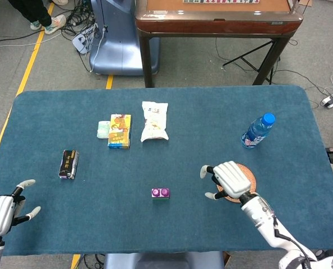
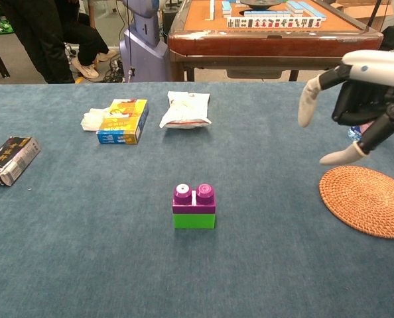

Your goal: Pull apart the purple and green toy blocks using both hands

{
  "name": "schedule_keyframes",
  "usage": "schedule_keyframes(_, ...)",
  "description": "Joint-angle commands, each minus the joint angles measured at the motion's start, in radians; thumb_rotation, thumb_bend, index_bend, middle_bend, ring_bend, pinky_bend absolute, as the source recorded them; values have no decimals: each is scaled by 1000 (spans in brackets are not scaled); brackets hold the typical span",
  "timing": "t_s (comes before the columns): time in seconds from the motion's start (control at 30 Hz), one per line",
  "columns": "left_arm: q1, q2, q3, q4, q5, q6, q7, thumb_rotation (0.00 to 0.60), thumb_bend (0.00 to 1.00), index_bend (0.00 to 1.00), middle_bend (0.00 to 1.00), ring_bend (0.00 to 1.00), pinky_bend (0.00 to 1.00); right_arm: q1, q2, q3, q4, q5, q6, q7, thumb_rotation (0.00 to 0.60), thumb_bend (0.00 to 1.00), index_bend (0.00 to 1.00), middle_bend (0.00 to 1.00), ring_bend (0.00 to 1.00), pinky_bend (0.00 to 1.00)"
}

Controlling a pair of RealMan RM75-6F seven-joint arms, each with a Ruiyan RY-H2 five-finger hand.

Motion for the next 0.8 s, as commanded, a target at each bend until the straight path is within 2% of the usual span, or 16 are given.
schedule_keyframes(0.03,-4,-2,-1,3,2,-3,-3,600,71,336,905,860,1000,53,-73,9,-20,103,-26,-110,600,0,439,1000,1000,1000)
schedule_keyframes(0.47,-10,-17,3,24,4,-14,-13,600,72,336,903,859,1000,146,-243,-2,51,258,-7,-256,600,0,382,1000,1000,1000)
schedule_keyframes(0.8,-9,-22,5,36,-1,-18,-23,600,72,336,903,859,1000,194,-351,-1,132,314,14,-293,600,0,271,1000,1000,1000)
